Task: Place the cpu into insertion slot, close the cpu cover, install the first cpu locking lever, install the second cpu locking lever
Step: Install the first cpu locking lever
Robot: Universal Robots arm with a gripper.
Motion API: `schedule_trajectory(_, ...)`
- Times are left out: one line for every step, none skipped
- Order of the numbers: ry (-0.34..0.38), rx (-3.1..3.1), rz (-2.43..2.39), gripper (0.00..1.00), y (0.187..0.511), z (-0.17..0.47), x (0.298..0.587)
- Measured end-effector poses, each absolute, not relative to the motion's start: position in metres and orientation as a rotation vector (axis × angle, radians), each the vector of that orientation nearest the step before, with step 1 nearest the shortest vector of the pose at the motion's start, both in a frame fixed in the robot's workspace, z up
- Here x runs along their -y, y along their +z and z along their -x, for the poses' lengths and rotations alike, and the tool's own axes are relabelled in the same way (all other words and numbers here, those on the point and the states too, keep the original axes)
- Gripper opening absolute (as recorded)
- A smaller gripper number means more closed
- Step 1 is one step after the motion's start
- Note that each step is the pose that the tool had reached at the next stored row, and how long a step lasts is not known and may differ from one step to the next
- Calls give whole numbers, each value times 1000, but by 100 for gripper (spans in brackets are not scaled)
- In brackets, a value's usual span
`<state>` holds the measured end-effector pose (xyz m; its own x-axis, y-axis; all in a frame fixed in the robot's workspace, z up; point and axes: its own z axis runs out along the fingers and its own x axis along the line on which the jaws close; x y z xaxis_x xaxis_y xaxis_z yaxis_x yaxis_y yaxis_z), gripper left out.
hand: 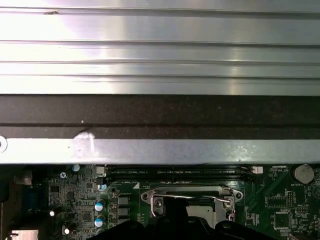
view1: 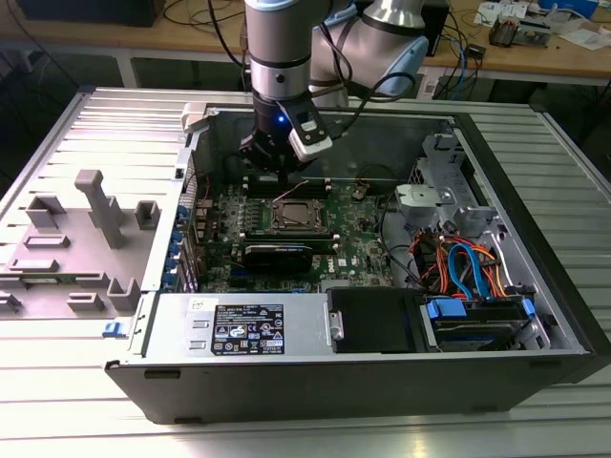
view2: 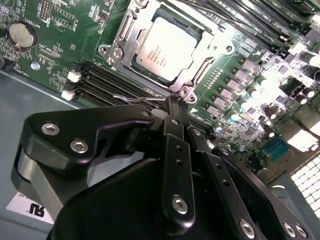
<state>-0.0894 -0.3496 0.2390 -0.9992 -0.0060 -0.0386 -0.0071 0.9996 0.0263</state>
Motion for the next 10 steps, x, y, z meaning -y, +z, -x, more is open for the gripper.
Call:
schedule_trajectory(41,-3103,10,11,239,89,349)
schedule_trajectory(41,-3103,3,11,239,88,349)
schedule_trajectory(41,-3103,-4,11,238,88,348)
schedule_trajectory(41,-3103,-7,11,238,87,347)
schedule_trajectory(41,-3103,-7,11,237,87,347)
schedule_trajectory(41,-3103,-7,11,236,86,346)
schedule_trajectory(41,-3103,-7,11,235,84,345)
schedule_trajectory(41,-3103,-7,11,234,84,344)
schedule_trajectory(41,-3103,-7,11,233,83,344)
schedule_trajectory(41,-3103,-7,11,233,82,343)
